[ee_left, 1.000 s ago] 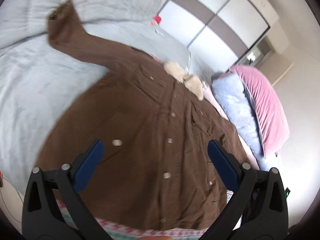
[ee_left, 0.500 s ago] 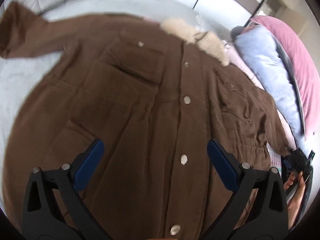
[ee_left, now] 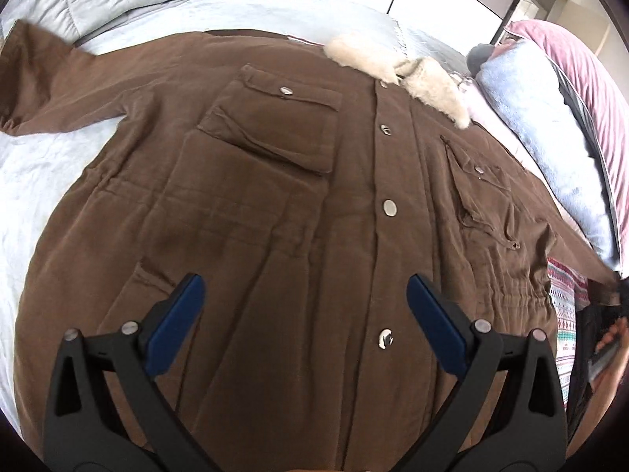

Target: Fold large clothes

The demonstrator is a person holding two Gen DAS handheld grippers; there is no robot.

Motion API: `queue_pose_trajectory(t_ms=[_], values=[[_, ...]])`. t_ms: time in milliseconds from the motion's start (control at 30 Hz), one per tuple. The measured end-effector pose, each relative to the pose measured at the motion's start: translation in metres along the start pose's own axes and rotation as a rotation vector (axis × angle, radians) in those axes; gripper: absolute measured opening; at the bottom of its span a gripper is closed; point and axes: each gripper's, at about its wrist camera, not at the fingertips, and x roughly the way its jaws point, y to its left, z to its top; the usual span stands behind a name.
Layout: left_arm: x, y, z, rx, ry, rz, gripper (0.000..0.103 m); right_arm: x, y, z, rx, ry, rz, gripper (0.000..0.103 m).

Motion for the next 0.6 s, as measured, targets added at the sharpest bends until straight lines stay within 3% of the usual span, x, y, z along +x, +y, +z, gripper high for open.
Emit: queue_pose_trajectory(t_ms=[100, 167, 233, 300, 367, 500, 600], values=[[-0.003, 0.007, 0.0, -0.025, 0.005, -0.01, 0.102, -0.004, 0.008, -0.006, -0.017, 0.015, -0.045, 0.005], [-0.005, 0.012, 0.001, -0.037, 0.013, -0.022, 0.102, 0.017, -0.005, -0.022, 0.009, 0.091, -0.084, 0.005], [-0.009, 0.02, 0.003, -0.06, 0.018, -0.04, 0.102, 0.035, -0.029, -0.029, 0.095, 0.156, -0.069, 0.005], [-0.012, 0.027, 0.005, -0.081, 0.021, -0.052, 0.102, 0.033, -0.037, -0.027, 0.129, 0.157, -0.052, 0.005], [-0.014, 0.035, 0.009, -0.101, 0.026, -0.055, 0.102, 0.016, -0.018, -0.019, 0.073, 0.088, -0.051, 0.005], [-0.017, 0.05, 0.018, -0.165, 0.023, -0.077, 0.102, -0.026, 0.058, 0.007, -0.095, -0.102, -0.003, 0.005], [-0.021, 0.066, 0.022, -0.228, 0.02, -0.098, 0.102, -0.054, 0.16, 0.016, -0.279, -0.203, 0.088, 0.005]])
